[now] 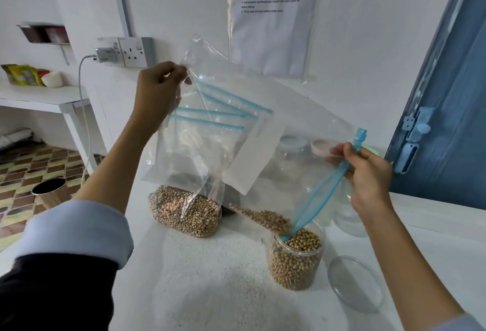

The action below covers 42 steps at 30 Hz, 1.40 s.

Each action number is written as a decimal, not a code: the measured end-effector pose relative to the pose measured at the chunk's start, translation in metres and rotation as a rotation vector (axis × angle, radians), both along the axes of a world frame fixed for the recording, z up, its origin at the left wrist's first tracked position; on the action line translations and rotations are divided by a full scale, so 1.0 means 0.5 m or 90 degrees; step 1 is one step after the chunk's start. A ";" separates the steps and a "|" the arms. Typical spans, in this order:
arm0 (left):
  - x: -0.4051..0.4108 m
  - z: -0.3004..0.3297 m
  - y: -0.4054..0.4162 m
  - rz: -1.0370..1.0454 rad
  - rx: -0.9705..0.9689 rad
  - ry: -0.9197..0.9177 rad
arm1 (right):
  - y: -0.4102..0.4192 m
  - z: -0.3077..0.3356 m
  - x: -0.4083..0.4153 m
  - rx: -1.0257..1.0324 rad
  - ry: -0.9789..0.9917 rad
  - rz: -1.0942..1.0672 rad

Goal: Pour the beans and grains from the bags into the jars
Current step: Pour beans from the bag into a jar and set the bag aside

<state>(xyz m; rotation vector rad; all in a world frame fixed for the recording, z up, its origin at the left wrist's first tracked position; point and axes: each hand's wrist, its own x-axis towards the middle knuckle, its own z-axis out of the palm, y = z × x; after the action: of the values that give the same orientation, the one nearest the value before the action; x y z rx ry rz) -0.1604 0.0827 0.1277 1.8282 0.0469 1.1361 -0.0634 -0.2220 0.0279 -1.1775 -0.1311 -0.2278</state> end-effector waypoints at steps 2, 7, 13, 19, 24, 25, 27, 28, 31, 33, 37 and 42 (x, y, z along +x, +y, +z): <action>0.005 0.008 -0.013 -0.028 -0.035 0.014 | -0.003 -0.001 0.000 0.012 0.003 -0.019; 0.013 0.011 -0.021 -0.052 -0.053 0.028 | -0.011 -0.002 -0.002 0.005 0.014 -0.020; 0.015 0.024 -0.039 -0.049 -0.070 0.028 | -0.008 0.001 -0.002 0.008 0.016 -0.017; 0.011 0.032 -0.039 -0.058 -0.051 0.014 | -0.014 0.003 0.002 0.012 0.035 -0.030; 0.012 0.040 -0.050 -0.049 -0.040 0.019 | -0.017 0.001 0.003 -0.026 0.045 -0.009; 0.013 0.040 -0.052 -0.048 -0.042 0.023 | -0.021 0.001 0.006 -0.018 0.048 -0.019; 0.016 0.039 -0.056 -0.049 -0.042 0.031 | -0.029 0.004 0.008 -0.009 0.056 -0.006; 0.017 0.039 -0.058 -0.055 -0.044 0.032 | -0.033 0.005 0.008 -0.004 0.059 -0.001; 0.024 0.033 -0.061 -0.082 -0.047 0.036 | -0.032 0.001 0.011 -0.015 0.057 -0.040; 0.026 0.029 -0.065 -0.079 -0.039 0.054 | -0.025 -0.002 0.008 -0.045 0.061 -0.024; 0.022 0.037 -0.063 -0.059 -0.039 0.052 | -0.023 -0.003 0.007 -0.029 0.058 -0.033; 0.015 0.053 -0.063 -0.053 -0.012 0.048 | -0.022 0.001 0.006 -0.018 0.060 -0.032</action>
<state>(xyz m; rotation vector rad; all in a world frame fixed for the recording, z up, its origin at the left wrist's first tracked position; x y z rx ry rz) -0.1529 0.0512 0.1544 1.8396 0.0241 1.0052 -0.0604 -0.2329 0.0286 -1.2180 -0.0228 -0.2153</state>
